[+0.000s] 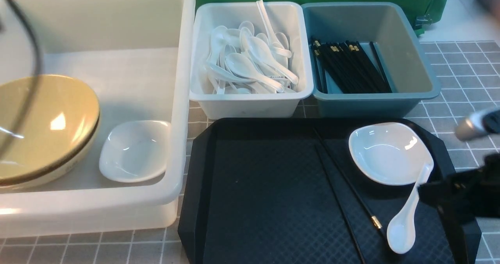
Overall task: On grey table put chopsticks spoon bowls plates into blue grey white boxes.
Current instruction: 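Place the tan bowl onto the bowl stack in the left bin with the left gripper, then reach for and grasp the small white dish on the black tray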
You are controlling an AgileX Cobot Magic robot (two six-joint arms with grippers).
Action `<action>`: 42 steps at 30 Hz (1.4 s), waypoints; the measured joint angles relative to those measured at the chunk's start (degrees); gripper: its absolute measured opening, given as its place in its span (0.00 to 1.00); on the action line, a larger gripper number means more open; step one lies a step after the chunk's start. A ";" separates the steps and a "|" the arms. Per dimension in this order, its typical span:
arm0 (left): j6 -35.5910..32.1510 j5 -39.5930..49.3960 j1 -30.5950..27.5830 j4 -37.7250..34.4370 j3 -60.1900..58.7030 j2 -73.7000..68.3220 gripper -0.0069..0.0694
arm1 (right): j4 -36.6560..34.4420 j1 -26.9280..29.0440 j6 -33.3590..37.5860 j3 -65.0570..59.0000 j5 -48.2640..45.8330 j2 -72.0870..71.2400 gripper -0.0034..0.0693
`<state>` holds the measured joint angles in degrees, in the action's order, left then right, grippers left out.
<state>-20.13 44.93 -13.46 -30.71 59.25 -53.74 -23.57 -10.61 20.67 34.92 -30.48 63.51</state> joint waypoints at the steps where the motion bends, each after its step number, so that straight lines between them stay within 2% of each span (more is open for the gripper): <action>1: -0.32 0.00 2.11 0.06 -1.72 1.25 0.37 | 0.00 -0.07 -0.03 1.83 0.16 2.98 0.71; 5: -0.52 -1.60 7.77 1.89 -10.73 8.39 0.14 | 1.55 -0.17 -0.15 9.21 0.84 13.41 0.72; 8: -0.66 -2.51 9.44 4.71 -17.61 15.81 0.09 | 5.28 -0.17 -1.33 14.93 2.33 20.39 0.72; 12: -0.73 -4.92 9.51 7.23 -25.02 24.28 0.08 | 6.56 -0.25 -1.45 19.86 2.85 28.07 0.69; 13: -0.96 -5.96 9.51 7.49 -27.20 25.95 0.08 | 6.45 -0.36 -1.51 20.54 2.79 29.66 0.66; 14: -1.48 -7.75 9.51 7.74 -29.74 28.70 0.08 | 5.98 -0.96 -1.58 21.31 2.73 32.51 0.58; 15: -1.61 -8.42 9.51 7.79 -30.57 29.07 0.08 | 5.85 -0.96 -1.58 21.38 2.73 32.51 0.58; 16: -2.37 -11.05 9.51 7.65 -33.29 31.68 0.08 | 4.45 -2.09 -1.58 21.84 2.30 34.76 0.48; 17: -2.66 -11.33 9.51 7.65 -33.99 32.24 0.08 | 4.21 -2.45 -1.58 21.85 2.26 35.21 0.45; 18: -3.85 -12.82 9.51 6.73 -36.28 33.90 0.08 | 3.06 -3.98 -1.58 21.85 2.41 36.28 0.36; 21: -7.38 -14.52 9.51 3.74 -38.24 36.30 0.08 | 1.87 -8.32 -1.53 22.13 4.17 36.74 0.21; 24: -10.32 -15.20 9.51 1.77 -38.43 36.97 0.08 | 1.50 -10.45 -1.53 23.11 4.37 36.33 0.18; 27: -11.76 -15.69 9.51 0.52 -38.43 36.98 0.08 | 2.57 -10.25 -1.94 24.37 2.74 34.97 0.23; 28: -12.34 -15.88 9.51 -0.14 -38.56 36.98 0.08 | 4.77 -8.93 -2.62 25.07 0.97 33.62 0.31; 31: -12.47 -16.20 9.51 -0.60 -38.98 36.98 0.08 | 6.64 -6.24 -2.88 25.40 -1.13 32.48 0.44; 32: -12.47 -16.64 9.51 -0.84 -39.07 36.98 0.08 | 7.53 -3.89 -2.93 25.40 -1.93 32.37 0.54; 36: -12.47 -17.42 9.51 -1.68 -39.57 36.98 0.08 | 8.62 0.03 -3.53 25.40 -1.63 33.88 0.70; 40: -12.47 -17.63 9.51 -1.81 -39.57 36.98 0.08 | 7.82 0.57 -4.27 25.60 -1.29 37.31 0.74; 42: -12.47 -17.86 9.51 -1.85 -39.57 36.98 0.08 | 6.45 0.57 -4.38 25.63 -1.29 39.19 0.70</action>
<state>-32.60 27.07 -3.96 -32.56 19.68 -16.76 -17.12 -10.04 16.29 60.55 -31.77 102.70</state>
